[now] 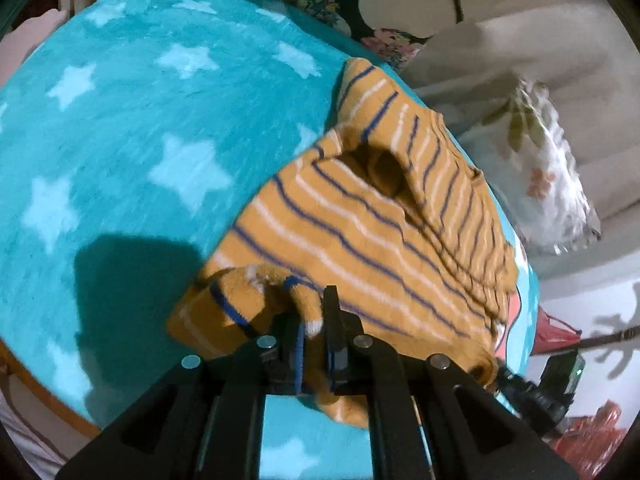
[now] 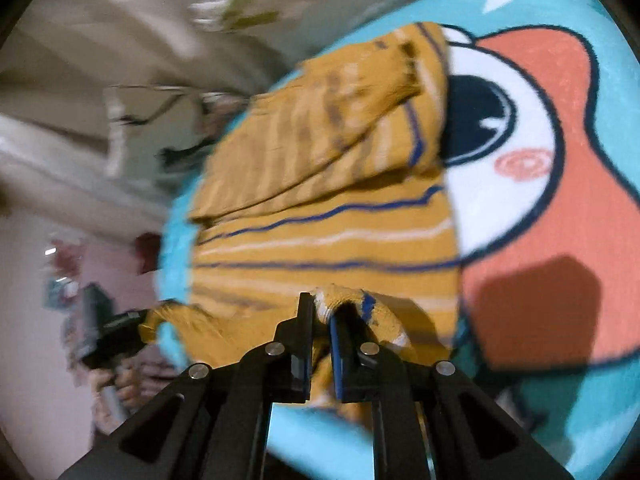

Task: Fold small clothes

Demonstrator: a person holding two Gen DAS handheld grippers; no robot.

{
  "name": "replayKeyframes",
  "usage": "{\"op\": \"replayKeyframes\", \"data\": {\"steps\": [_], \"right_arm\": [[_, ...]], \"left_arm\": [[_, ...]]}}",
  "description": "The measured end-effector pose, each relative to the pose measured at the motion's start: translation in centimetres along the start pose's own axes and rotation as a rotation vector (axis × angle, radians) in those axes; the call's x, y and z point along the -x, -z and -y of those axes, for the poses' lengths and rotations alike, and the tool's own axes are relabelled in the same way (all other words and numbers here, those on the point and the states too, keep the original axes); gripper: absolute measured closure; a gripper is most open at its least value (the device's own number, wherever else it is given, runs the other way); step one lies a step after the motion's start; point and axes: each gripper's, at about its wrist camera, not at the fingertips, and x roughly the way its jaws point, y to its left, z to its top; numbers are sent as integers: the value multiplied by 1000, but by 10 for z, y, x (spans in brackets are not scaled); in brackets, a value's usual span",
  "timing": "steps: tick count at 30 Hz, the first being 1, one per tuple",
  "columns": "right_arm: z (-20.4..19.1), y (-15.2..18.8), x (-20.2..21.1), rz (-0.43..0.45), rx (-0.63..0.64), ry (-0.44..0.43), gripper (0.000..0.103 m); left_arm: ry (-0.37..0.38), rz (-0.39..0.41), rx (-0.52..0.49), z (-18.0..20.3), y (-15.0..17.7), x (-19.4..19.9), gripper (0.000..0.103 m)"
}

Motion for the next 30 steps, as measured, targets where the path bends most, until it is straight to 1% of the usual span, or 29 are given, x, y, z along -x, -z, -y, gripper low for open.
{"op": "replayKeyframes", "data": {"steps": [1, 2, 3, 4, 5, 6, 10, 12, 16, 19, 21, 22, 24, 25, 28, 30], "right_arm": [[-1, -1, -5, -9, 2, 30, 92], [-2, -3, -7, -9, 6, 40, 90], [-5, -2, -6, -4, 16, 44, 80], [-10, -1, -2, 5, 29, 38, 73], [-13, -2, 1, 12, 34, 38, 59], [-15, -2, 7, 31, 41, 49, 53], [-17, -11, 27, 81, 25, 73, 52], [-15, -14, 38, 98, 26, 90, 46], [-20, -16, 37, 82, 56, 139, 46], [-35, -15, 19, 49, 148, 222, 46], [-43, -15, 7, 30, 211, 266, 46], [-52, -15, -3, 13, 269, 304, 46], [-61, -11, -11, -9, 346, 345, 46], [-70, -8, -14, -18, 396, 358, 46], [-84, -1, -7, -14, 459, 357, 45], [-90, 4, 0, -12, 502, 352, 34]], "left_arm": [[13, 0, -8, 3, -5, 1, 91], [32, 5, -20, 7, -8, 5, 80], [49, 16, -32, 9, -11, 9, 68], [54, 26, -41, 11, -14, 10, 63], [50, 37, -51, 10, -18, 13, 54], [41, 46, -62, 9, -21, 16, 52], [29, 28, -129, 7, -30, 13, 51], [18, 2, -197, 12, -31, 6, 46], [24, -101, -332, 24, -26, -17, 45], [2, -144, -434, 38, -23, -39, 45], [-6, -156, -468, 44, -24, -48, 45], [-9, -160, -484, 47, -24, -52, 44], [-8, -167, -497, 50, -25, -56, 41], [-4, -172, -497, 50, -26, -58, 41], [13, -182, -493, 47, -28, -57, 41], [27, -189, -491, 45, -27, -56, 41]]}}
